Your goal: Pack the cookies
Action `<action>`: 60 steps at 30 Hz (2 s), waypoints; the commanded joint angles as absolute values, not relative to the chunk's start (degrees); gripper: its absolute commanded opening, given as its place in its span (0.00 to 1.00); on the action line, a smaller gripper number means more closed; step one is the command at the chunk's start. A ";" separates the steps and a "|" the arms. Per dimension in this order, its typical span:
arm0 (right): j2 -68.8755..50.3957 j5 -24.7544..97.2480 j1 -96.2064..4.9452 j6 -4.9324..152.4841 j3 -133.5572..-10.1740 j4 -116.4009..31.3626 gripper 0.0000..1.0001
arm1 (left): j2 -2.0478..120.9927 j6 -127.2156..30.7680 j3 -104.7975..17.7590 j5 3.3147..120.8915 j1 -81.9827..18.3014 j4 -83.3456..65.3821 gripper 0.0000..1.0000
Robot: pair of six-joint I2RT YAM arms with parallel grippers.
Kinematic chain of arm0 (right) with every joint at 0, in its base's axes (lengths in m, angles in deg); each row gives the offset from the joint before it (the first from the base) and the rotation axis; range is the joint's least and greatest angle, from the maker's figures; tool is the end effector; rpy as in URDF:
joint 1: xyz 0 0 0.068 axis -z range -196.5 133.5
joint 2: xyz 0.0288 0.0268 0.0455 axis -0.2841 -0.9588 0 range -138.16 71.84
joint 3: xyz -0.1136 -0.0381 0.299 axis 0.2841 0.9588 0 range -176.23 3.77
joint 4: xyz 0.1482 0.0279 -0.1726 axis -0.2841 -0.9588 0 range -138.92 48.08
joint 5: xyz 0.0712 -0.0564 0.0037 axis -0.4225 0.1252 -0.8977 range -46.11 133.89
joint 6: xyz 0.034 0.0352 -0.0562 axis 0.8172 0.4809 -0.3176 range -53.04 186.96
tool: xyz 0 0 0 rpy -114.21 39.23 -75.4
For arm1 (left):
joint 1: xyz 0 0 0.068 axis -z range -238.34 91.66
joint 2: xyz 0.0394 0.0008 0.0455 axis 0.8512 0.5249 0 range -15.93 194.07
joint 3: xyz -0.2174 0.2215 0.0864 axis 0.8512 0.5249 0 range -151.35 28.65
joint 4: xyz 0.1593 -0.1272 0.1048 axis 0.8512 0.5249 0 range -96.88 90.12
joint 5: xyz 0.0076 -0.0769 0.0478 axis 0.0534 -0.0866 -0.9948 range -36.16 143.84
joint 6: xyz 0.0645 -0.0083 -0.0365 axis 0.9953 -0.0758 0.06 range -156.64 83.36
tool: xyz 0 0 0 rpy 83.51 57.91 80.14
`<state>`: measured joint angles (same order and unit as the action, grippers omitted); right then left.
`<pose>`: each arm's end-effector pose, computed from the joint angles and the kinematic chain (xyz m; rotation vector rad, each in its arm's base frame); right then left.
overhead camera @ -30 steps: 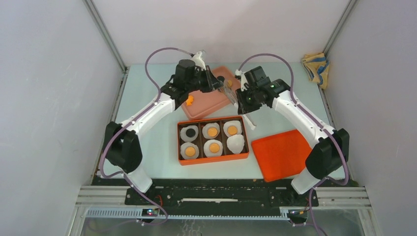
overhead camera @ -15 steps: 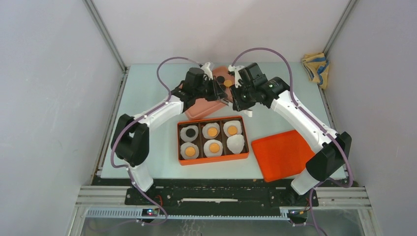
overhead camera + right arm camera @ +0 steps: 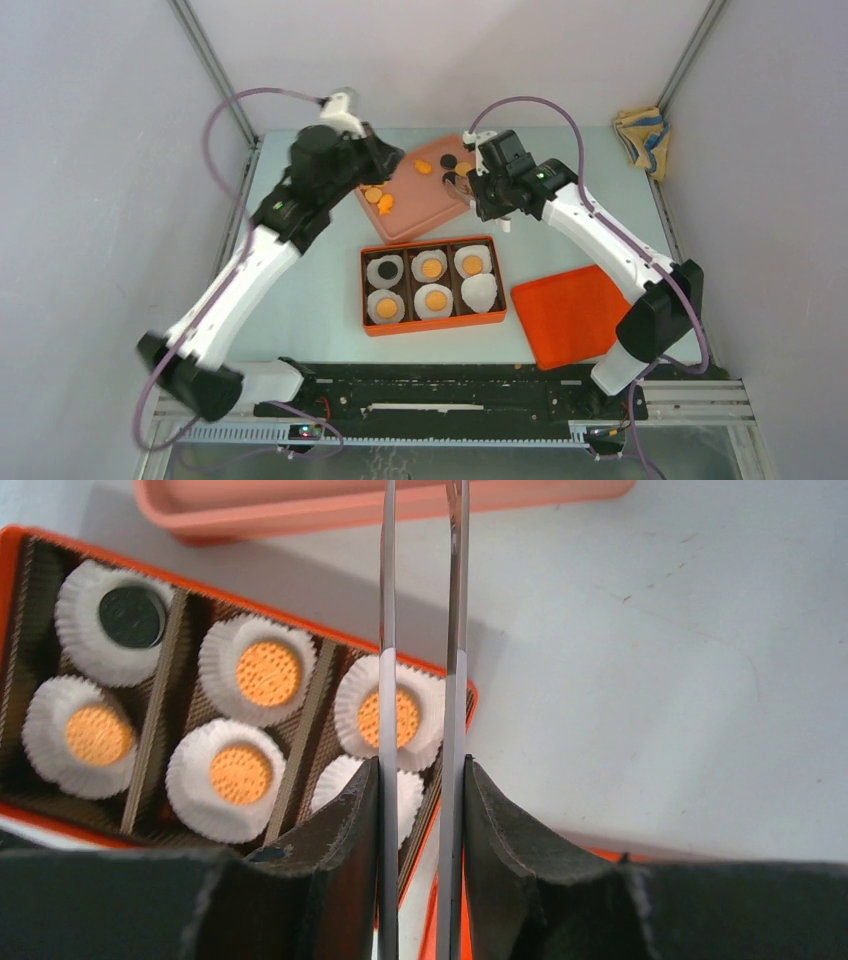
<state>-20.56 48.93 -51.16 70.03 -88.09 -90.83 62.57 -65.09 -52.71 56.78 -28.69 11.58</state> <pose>0.2766 0.1847 0.3823 -0.6254 2.3569 0.1897 0.2555 -0.1490 0.4556 0.0572 1.9099 -0.7468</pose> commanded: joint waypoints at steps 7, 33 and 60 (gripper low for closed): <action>-34.01 57.70 -50.73 70.87 -95.70 -83.53 0.30 | 45.66 -63.07 -39.46 45.93 -28.63 15.00 0.04; -47.86 49.26 -47.09 75.41 -104.99 -84.22 0.48 | 42.26 -62.57 -36.26 44.39 -28.63 16.15 0.04; 0.75 53.03 -57.41 83.00 -77.49 -99.92 0.13 | 41.73 -64.79 -33.14 46.01 -28.63 14.68 0.01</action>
